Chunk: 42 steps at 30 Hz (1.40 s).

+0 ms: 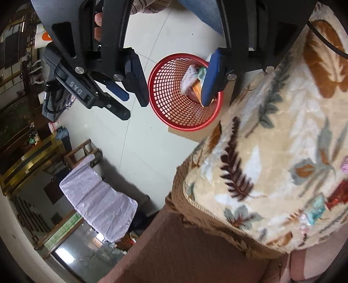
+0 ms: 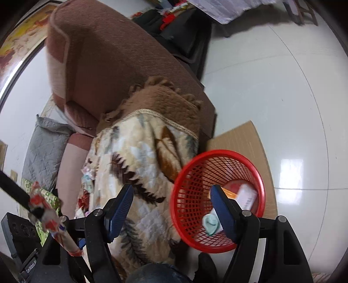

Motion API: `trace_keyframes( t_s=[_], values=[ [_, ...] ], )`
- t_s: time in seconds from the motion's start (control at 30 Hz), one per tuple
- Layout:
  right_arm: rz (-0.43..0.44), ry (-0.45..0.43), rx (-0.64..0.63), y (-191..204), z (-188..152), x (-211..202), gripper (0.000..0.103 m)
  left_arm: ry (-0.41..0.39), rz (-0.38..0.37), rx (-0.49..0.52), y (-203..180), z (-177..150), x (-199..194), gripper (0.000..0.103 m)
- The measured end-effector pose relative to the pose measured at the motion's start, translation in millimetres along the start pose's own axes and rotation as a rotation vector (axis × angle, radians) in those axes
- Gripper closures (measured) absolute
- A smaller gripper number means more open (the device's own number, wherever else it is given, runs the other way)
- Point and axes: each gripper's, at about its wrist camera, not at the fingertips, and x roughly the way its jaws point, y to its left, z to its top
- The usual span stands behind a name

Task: Collect trash
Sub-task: 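Carry both items to the red basket and open both tools over it, then move both tools back over the remaining items on the sofa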

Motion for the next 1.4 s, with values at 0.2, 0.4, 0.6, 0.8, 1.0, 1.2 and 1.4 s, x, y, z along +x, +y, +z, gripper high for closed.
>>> trace_keyframes(
  t_s=[0.2, 0.4, 0.6, 0.8, 1.0, 1.2, 1.4],
  values=[
    [0.1, -0.032, -0.124, 57.6, -11.6, -25.2, 0.02, -0.128, 0.071, -0.006, 2.7, -4.7, -64.2, 0.048],
    [0.244, -0.009, -0.24, 123.5, -39.9, -44.4, 0.019, -0.234, 0.151, -0.084, 16.1, -20.9, -133.6, 0.047],
    [0.319, -0.001, -0.338, 165.8, -63.1, -57.6, 0.016, -0.33, 0.205, -0.118, 27.2, -23.6, -186.3, 0.046],
    [0.309, -0.017, -0.396, 190.5, -74.1, -55.0, 0.015, -0.366, 0.246, -0.089, 41.8, -7.3, -212.6, 0.046],
    [0.234, -0.065, -0.476, 217.2, -77.3, -37.9, 0.015, -0.378, 0.277, -0.073, 73.4, 21.0, -225.5, 0.045],
    [0.2, -0.064, -0.58, 260.5, -85.5, 0.1, 0.015, -0.382, 0.35, -0.065, 116.7, 69.7, -231.4, 0.044],
    [0.176, -0.027, -0.673, 293.5, -99.5, 47.3, 0.015, -0.443, 0.375, -0.182, 192.8, 76.9, -224.1, 0.041]
  ],
)
